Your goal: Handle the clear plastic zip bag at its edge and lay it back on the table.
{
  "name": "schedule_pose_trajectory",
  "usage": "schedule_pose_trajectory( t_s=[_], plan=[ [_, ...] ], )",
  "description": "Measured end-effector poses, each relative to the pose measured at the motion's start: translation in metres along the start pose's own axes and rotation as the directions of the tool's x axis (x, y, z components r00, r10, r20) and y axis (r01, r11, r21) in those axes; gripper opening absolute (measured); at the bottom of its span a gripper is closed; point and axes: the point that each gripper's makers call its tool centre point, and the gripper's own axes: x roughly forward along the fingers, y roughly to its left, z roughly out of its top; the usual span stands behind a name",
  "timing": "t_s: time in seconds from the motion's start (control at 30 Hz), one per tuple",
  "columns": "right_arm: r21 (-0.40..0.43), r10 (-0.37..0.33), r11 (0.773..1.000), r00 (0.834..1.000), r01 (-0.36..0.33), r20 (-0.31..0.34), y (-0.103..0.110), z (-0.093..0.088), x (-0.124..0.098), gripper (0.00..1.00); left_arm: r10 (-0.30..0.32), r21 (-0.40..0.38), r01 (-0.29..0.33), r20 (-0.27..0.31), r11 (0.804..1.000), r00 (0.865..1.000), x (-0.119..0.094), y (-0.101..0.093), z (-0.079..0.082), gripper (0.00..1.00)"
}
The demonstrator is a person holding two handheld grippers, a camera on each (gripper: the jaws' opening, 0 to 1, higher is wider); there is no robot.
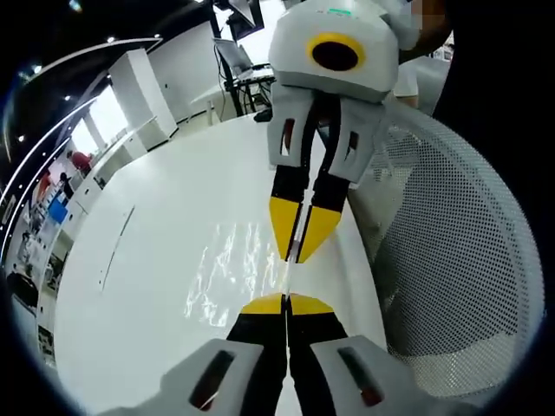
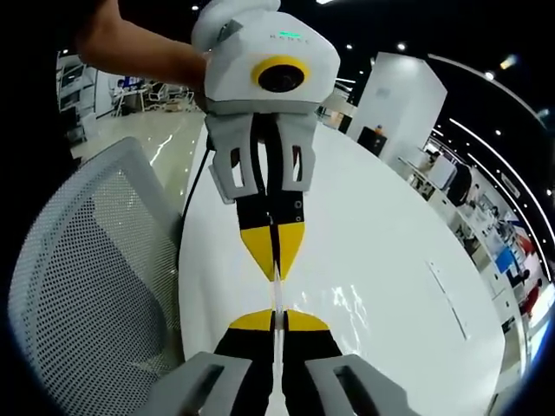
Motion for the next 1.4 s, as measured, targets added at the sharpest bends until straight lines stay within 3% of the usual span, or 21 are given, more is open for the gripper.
schedule_pose_trajectory(
  t_s=[1.4],
  plan=[
    [0.014,-0.014,1.0,1.0,0.014,0.003,-0.001,-0.008,-0.011,0.0,0.013,-0.026,-0.012,0.017,1.0,1.0,-0.007,0.003,-0.005,0.0]
  ],
)
